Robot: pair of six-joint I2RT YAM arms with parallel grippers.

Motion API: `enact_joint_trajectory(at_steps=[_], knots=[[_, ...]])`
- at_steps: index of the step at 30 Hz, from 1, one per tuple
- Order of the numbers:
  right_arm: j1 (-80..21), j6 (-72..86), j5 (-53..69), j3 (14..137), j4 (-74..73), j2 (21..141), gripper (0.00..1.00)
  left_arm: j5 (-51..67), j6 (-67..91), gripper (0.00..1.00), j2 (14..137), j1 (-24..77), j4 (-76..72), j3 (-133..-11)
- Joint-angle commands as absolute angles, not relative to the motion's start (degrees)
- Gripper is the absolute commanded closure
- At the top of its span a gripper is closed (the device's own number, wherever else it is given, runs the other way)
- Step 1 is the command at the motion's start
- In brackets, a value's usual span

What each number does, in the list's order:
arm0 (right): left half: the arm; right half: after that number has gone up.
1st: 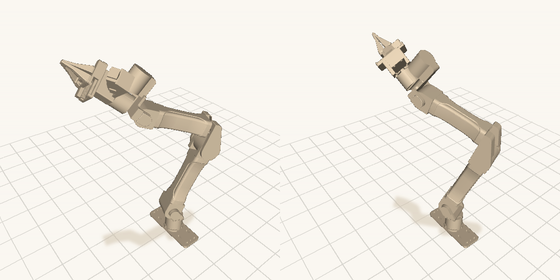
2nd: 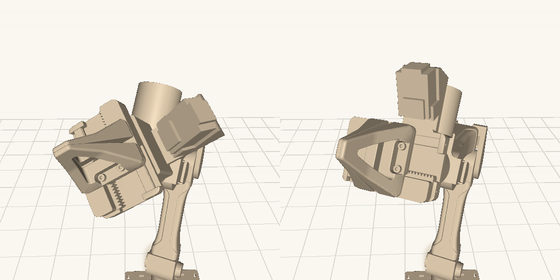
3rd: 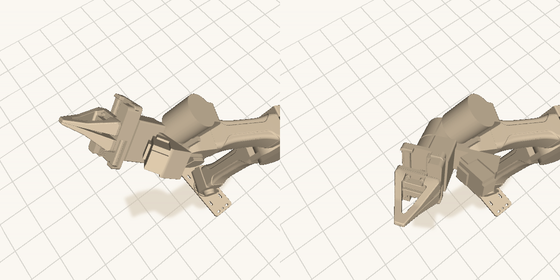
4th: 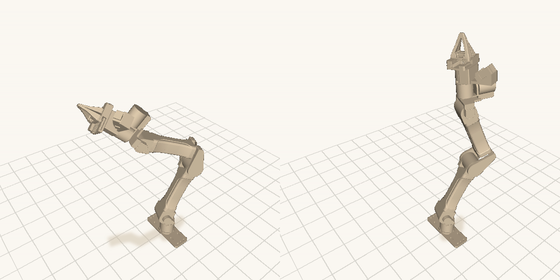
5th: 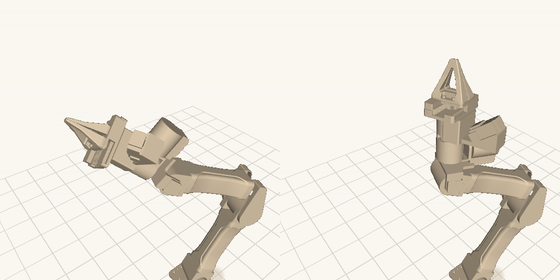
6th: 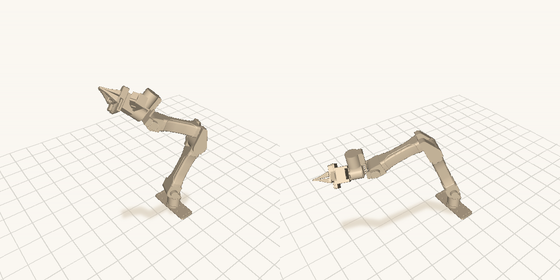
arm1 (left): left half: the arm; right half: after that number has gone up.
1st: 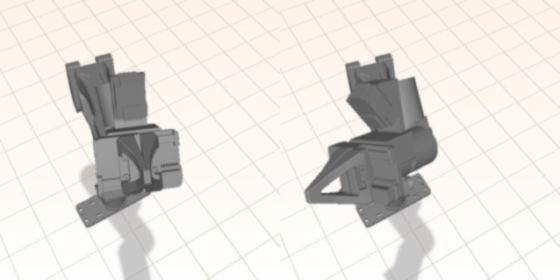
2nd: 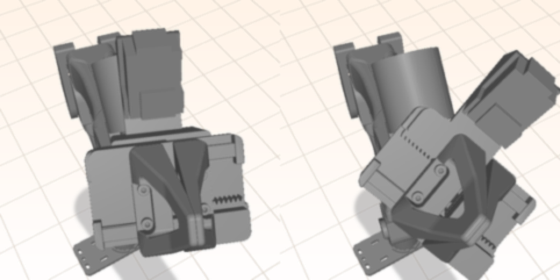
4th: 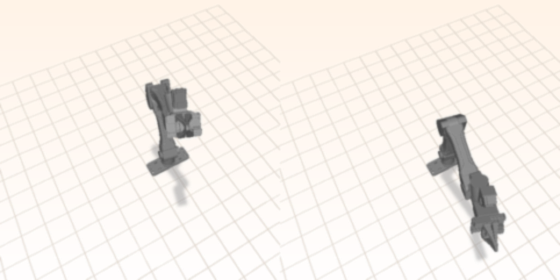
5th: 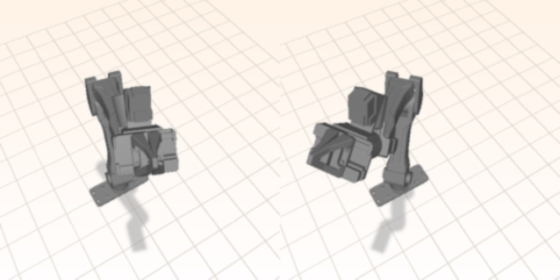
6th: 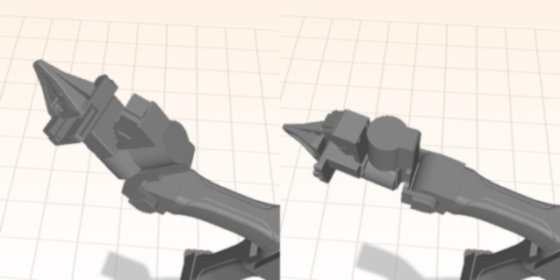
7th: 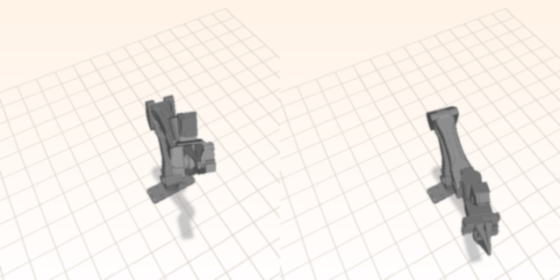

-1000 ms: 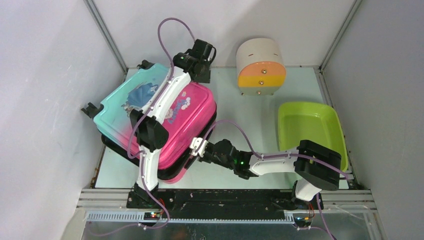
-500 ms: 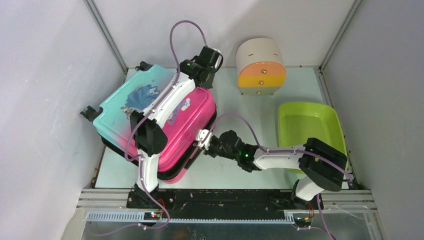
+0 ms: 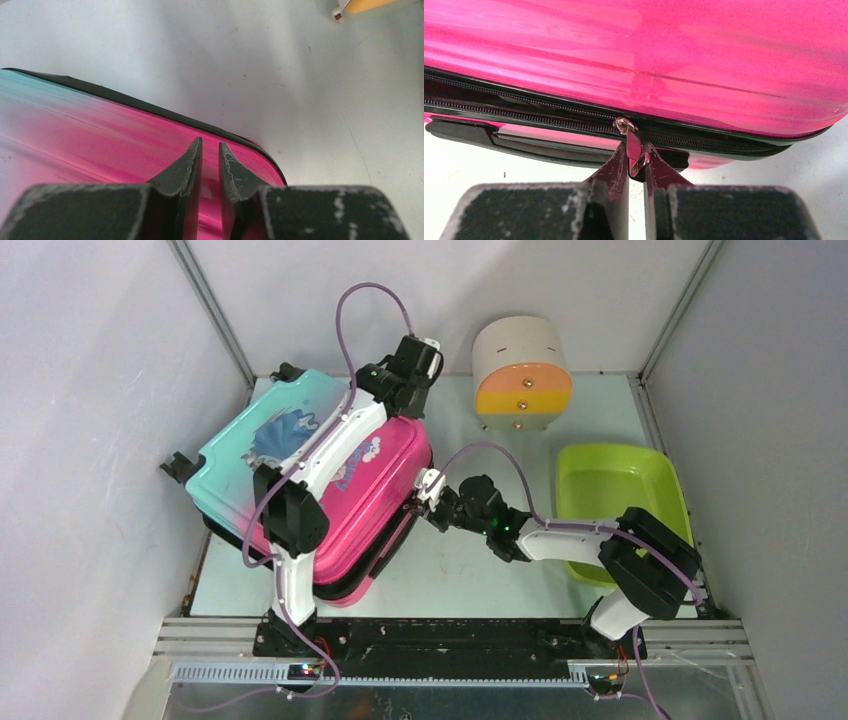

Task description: Open, take out, and arrange the luggage

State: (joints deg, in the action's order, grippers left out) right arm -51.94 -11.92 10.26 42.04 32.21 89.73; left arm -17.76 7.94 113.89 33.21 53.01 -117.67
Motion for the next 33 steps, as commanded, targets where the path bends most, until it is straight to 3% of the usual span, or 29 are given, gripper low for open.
enact_joint_trajectory(at_steps=[1, 21, 33], knots=[[-44.6, -11.9, 0.2, 45.9, 48.8, 88.6, 1.0, -14.9, 9.6, 0.8, 113.6, 34.6, 74.5, -113.7], [-33.2, -2.3, -2.0, 55.8, 52.5, 99.3, 1.0, -14.7, 10.7, 0.83, 109.5, 36.3, 71.8, -105.3], [-34.4, -2.8, -2.8, 47.7, 54.4, 93.9, 1.0, -13.3, 11.3, 0.84, 107.0, 38.8, 72.4, -108.0]])
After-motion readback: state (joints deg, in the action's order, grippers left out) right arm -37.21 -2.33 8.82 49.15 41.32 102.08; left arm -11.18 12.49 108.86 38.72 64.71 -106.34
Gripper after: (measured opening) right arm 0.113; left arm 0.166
